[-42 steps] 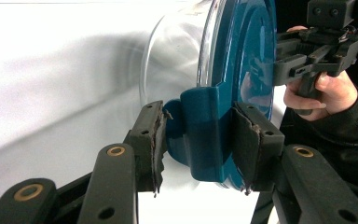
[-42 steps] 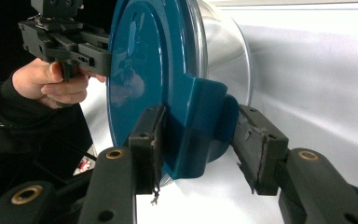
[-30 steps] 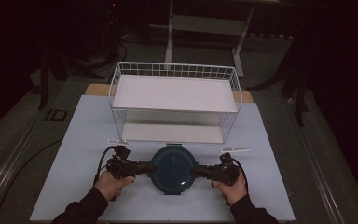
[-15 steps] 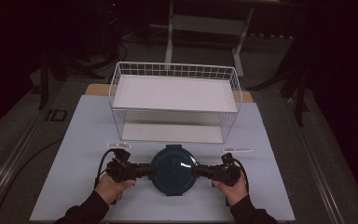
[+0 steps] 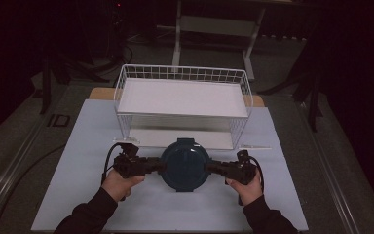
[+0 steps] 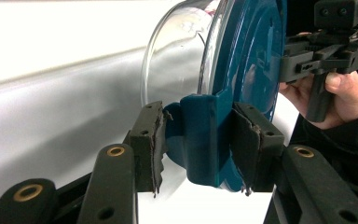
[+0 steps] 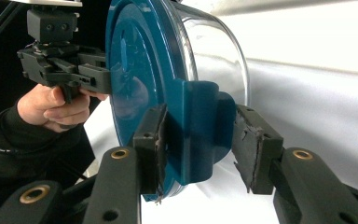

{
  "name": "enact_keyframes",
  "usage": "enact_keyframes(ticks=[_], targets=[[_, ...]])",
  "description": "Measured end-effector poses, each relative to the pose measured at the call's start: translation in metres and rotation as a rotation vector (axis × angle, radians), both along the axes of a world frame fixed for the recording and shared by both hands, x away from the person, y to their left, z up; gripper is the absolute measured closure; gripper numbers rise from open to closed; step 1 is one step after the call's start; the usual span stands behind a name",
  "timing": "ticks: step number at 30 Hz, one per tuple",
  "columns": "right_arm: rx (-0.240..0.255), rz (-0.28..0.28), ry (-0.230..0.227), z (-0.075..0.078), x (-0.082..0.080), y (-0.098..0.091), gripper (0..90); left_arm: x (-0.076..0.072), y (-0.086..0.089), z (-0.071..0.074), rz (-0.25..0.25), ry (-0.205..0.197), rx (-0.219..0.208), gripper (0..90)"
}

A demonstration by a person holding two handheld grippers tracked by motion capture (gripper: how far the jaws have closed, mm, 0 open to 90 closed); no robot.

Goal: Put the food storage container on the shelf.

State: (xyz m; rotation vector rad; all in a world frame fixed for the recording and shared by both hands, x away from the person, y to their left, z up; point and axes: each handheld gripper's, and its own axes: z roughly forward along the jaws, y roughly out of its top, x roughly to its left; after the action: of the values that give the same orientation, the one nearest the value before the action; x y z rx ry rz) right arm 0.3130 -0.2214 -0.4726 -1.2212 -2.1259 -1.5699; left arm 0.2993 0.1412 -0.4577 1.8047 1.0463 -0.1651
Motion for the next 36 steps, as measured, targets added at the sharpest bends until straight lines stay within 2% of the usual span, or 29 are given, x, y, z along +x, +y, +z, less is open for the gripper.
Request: enact_keyframes(ticks=[2, 3, 5, 10, 15, 17, 22, 25, 33, 36], targets=[[0.007, -0.007, -0.018, 0.006, 0.004, -0.002, 56.7, 0.002, -0.001, 0.003, -0.001, -0.012, 0.001, 56.3], [0.010, -0.010, -0.026, 0.008, 0.006, -0.002, 56.7, 0.006, -0.002, 0.008, 0.004, -0.038, -0.001, 56.3], [0.008, -0.011, -0.043, 0.014, 0.011, -0.004, 56.6, 0.011, -0.004, 0.011, 0.014, -0.061, -0.006, 56.3], [-0.002, -0.020, -0.070, 0.019, 0.026, -0.006, 56.6, 0.022, -0.006, 0.007, 0.026, -0.074, -0.027, 56.3], [-0.010, -0.019, -0.066, 0.012, 0.034, -0.006, 56.6, 0.029, -0.007, -0.002, 0.035, -0.067, -0.022, 56.3], [-0.019, -0.020, -0.064, 0.005, 0.041, -0.006, 56.6, 0.036, -0.007, -0.011, 0.042, -0.063, -0.018, 56.2], [-0.020, -0.030, -0.058, -0.007, 0.052, -0.006, 56.5, 0.044, -0.009, -0.018, 0.051, -0.063, -0.008, 56.1], [-0.017, -0.041, -0.060, -0.011, 0.058, -0.007, 56.5, 0.053, -0.011, -0.023, 0.055, -0.081, -0.006, 56.0], [-0.018, -0.068, -0.058, -0.022, 0.070, -0.008, 56.4, 0.066, -0.012, -0.035, 0.063, -0.125, -0.019, 55.5], [-0.022, -0.074, -0.058, -0.024, 0.072, -0.007, 56.3, 0.070, -0.011, -0.039, 0.066, -0.128, -0.022, 55.4]])
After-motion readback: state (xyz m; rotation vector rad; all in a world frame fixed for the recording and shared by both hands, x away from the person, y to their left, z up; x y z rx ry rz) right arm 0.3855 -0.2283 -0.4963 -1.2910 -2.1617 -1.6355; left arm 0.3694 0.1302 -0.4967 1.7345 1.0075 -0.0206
